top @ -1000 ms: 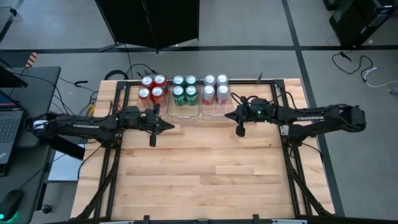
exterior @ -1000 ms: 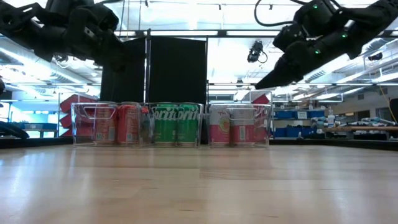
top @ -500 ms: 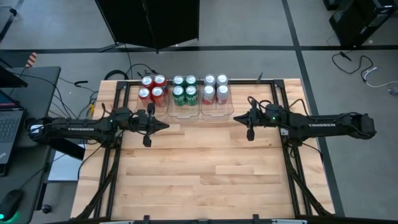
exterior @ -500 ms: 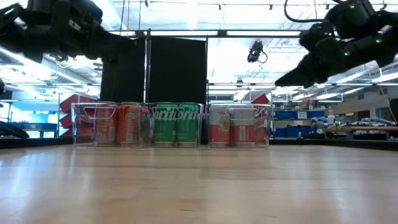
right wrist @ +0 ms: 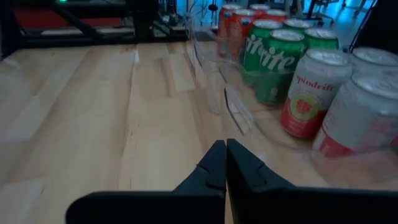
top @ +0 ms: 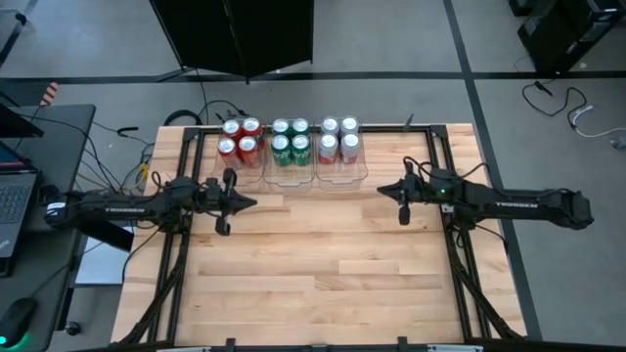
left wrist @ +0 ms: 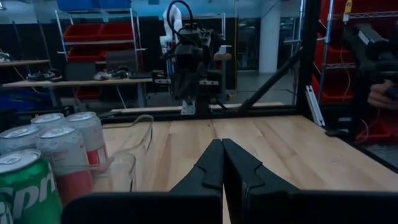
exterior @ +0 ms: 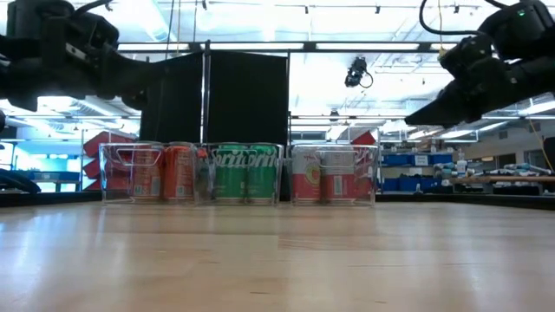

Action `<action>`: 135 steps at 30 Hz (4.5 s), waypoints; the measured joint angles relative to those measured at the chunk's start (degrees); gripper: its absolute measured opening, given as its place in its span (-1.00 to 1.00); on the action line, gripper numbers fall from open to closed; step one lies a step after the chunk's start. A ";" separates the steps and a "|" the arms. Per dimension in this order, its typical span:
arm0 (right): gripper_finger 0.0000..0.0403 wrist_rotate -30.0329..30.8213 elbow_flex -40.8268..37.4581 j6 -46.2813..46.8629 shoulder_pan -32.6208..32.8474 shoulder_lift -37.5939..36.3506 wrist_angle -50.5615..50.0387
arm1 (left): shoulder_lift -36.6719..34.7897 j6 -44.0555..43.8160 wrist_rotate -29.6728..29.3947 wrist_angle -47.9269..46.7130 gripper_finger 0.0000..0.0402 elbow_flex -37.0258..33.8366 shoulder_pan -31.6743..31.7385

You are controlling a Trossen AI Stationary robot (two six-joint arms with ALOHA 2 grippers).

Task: Sort soda cans
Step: Return to Home Position

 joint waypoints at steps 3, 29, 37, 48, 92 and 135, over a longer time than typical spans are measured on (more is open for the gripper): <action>-1.00 0.02 -0.04 -0.04 0.00 -3.05 -4.22 | -1.83 -0.02 1.07 -3.22 -1.00 0.00 0.00; -1.00 2.48 -4.54 1.82 0.90 -31.56 -15.94 | -32.26 0.00 2.02 -29.61 -1.00 -0.04 -0.04; -1.00 7.79 -7.43 3.27 2.38 -28.32 -6.77 | -32.69 -2.91 2.91 -29.89 -1.00 -0.04 -0.07; -1.00 11.45 -7.43 3.40 2.56 -27.83 -6.15 | -32.67 -6.54 -2.89 -35.47 -0.98 -0.04 -0.07; -1.00 11.43 -7.43 6.97 2.56 -24.83 -6.12 | -30.37 -11.67 -6.90 -34.30 -0.97 -0.07 -0.07; -1.00 11.37 -7.43 6.97 2.56 -24.83 -6.12 | -30.37 -11.67 -6.90 -34.29 -0.97 -0.07 -0.07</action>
